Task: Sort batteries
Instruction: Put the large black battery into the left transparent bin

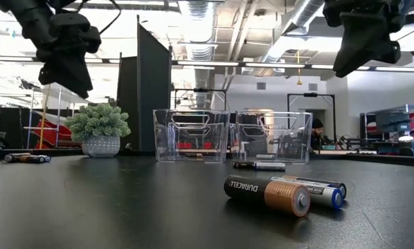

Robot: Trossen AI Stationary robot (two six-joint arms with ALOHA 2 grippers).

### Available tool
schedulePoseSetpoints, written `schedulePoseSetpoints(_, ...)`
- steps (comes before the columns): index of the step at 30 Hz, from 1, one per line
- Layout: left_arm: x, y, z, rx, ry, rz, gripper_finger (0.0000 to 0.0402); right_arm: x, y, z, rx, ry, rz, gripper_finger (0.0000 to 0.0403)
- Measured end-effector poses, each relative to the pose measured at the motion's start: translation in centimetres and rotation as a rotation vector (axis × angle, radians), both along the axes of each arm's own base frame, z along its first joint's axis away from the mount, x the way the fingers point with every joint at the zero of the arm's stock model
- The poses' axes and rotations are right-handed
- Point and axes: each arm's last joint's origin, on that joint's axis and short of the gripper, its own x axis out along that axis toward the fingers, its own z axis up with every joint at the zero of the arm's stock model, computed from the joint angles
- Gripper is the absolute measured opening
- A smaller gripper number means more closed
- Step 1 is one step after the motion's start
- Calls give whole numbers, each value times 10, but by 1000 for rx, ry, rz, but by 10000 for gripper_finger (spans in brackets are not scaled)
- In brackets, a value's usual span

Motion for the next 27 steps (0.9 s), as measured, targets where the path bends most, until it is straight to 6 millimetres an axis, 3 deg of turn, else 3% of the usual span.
schedulePoseSetpoints(7, 1, 0, -10, -159, 213, 277, 138, 0, 0, 0, -4, 1, 5, 82)
schedulePoseSetpoints(13, -4, 4, -22, -180, 380, 451, 138, 0, 0, 0, -7, 2, 9, 82)
schedulePoseSetpoints(21, 3, 17, -35, -141, 556, 307, 138, 0, 0, 0, -25, -2, 12, 82)
schedulePoseSetpoints(27, 3, 24, -45, -214, 681, 313, 138, 3, 1, 2, -13, -34, 11, 82)
